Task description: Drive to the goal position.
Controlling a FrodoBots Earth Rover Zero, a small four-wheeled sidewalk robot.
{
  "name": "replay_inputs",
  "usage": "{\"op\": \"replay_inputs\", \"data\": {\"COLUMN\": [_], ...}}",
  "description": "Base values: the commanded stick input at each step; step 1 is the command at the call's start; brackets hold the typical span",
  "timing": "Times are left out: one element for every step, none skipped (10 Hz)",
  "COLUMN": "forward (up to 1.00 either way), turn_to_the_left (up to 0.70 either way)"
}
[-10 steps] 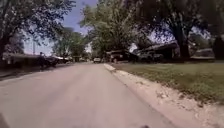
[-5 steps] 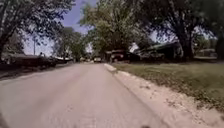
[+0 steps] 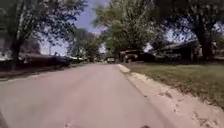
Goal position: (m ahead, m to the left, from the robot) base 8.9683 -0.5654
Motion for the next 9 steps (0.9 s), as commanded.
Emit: {"op": "replay_inputs", "data": {"forward": [0.70, 0.70, 0.70, 0.70, 0.70, 0.70, 0.70, 0.70, 0.70], "turn_to_the_left": [0.00, 0.00, 0.00, 0.00, 0.00, 0.00, 0.00, 0.00, 0.00]}}
